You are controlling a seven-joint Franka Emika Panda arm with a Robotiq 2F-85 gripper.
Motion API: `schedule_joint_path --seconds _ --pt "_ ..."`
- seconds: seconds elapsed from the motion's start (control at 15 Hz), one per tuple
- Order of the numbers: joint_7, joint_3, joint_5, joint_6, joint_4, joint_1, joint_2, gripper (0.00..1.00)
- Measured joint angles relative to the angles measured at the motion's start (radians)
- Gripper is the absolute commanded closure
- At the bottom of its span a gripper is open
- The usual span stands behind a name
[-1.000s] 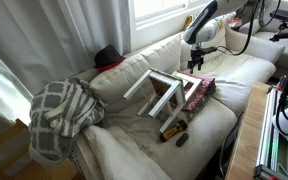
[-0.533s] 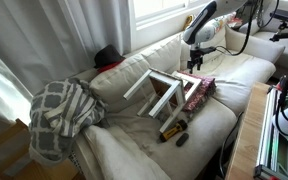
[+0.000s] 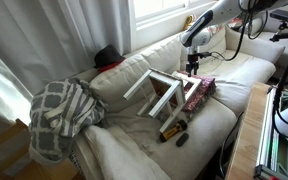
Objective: Put the chair in an upright position on the sofa
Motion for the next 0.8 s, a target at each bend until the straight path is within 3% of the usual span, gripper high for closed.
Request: schedule_joint_path --seconds 0.8 --pt "-0.025 -0.003 0.002 -0.1 0.437 -0.077 0.308 0.0"
